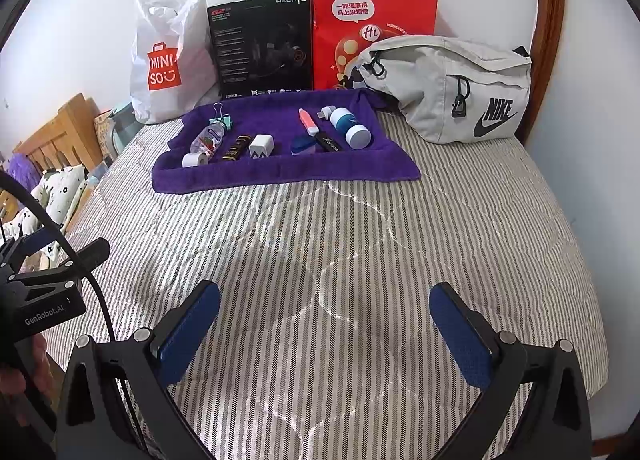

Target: Organize rigid objects

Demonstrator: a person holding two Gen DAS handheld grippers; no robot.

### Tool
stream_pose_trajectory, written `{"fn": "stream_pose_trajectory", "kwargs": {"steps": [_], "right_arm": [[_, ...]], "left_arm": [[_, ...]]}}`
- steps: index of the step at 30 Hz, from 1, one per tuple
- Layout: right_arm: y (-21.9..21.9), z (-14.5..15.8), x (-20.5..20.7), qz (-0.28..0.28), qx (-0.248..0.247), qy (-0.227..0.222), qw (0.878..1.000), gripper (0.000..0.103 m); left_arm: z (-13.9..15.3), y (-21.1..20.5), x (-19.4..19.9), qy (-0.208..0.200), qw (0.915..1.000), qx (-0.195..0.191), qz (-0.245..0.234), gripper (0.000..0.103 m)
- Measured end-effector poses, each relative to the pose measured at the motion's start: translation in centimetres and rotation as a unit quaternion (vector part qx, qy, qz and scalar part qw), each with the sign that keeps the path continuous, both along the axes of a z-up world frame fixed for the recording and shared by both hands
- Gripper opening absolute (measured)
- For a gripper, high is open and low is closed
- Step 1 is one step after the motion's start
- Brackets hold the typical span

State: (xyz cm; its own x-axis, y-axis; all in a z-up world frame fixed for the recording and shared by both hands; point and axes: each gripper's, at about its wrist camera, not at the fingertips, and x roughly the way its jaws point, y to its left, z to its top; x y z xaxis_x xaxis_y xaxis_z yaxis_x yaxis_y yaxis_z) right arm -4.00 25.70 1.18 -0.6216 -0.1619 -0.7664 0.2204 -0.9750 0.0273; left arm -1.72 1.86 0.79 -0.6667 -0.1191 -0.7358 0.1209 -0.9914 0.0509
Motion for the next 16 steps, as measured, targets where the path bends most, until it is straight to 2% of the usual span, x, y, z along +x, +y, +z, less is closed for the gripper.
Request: {"fn": "stream_pose_trajectory", "kwargs": {"steps": [16], "right_arm": [[0.03,0.16,0.12,0.001,-0.002,-0.002,1.0,0.103]], "left_arm": [[-0.11,0.15,0.18,-0.001,1.0,0.002,0.003,0.103]]}}
